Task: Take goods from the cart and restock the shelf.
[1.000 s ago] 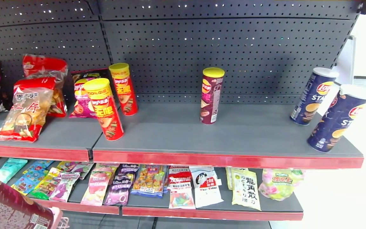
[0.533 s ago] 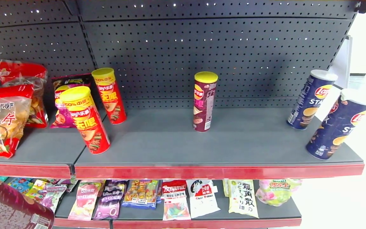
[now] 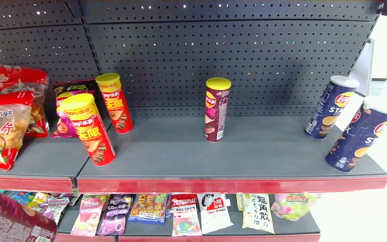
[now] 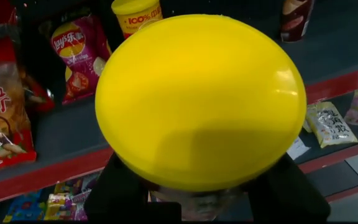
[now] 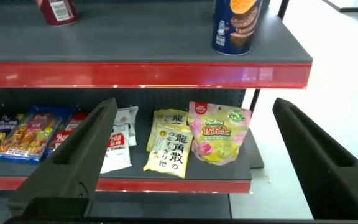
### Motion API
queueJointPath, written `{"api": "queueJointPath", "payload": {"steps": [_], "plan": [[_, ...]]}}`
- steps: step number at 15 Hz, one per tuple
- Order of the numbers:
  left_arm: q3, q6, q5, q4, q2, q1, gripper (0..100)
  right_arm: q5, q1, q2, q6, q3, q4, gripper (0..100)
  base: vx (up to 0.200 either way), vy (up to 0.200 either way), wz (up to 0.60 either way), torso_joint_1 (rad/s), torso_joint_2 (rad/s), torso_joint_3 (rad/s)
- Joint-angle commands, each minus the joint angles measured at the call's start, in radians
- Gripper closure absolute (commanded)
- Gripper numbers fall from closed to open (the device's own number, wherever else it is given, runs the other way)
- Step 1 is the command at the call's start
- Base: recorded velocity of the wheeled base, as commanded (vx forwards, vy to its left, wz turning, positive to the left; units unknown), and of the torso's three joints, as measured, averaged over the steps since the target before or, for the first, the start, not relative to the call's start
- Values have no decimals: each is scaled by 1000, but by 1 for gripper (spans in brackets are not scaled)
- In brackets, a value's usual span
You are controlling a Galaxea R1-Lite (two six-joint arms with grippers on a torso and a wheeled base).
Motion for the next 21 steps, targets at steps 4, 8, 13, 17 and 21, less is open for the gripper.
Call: {"api": "queueJointPath", "payload": {"steps": [4,8,13,17,21], "plan": [[11,3,-35,68,-112,-4,100,64,0,0,-19,0,-12,0,0,0,0,0,0,0],[10,-15,-101,89,-138,-10,100,258,62,440,-24,-457,-4,0,0,0,0,0,0,0],[25,-137,-148,83,-115,-10,100,318,192,945,-107,-733,-20,0,0,0,0,0,0,0],[33,-160,-147,86,-120,-10,100,311,313,1254,-143,-772,-214,0,0,0,0,0,0,0],[46,-160,-140,86,-122,-10,100,305,350,1529,-140,-879,-423,0,0,0,0,0,0,0]]}}
